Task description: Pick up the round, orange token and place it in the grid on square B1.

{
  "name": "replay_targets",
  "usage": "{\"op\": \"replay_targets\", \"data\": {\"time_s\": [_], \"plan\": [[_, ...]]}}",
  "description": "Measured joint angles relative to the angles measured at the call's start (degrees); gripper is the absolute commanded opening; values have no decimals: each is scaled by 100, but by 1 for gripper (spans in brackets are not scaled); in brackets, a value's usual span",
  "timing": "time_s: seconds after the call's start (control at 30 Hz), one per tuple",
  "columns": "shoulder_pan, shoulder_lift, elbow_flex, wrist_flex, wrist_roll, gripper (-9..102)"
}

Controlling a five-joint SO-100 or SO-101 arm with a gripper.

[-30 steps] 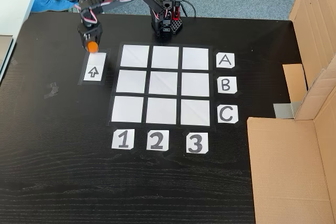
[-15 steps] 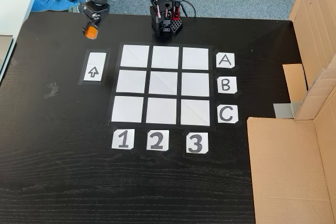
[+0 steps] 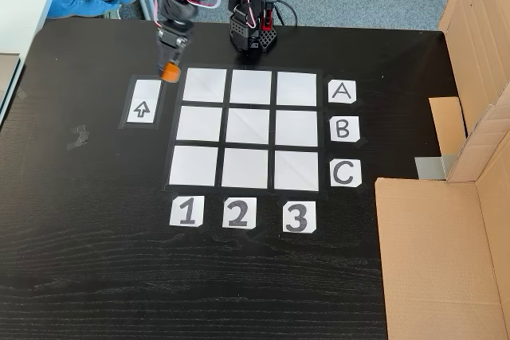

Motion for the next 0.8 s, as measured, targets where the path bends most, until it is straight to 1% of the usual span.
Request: {"op": "replay_targets", "data": {"time_s": [0.17,0.3,0.8], "plan": [[-360,-9,448,0,343,0],[-404,-202,721,0,413,0],[-466,-1863,650,-114,431,0]]}}
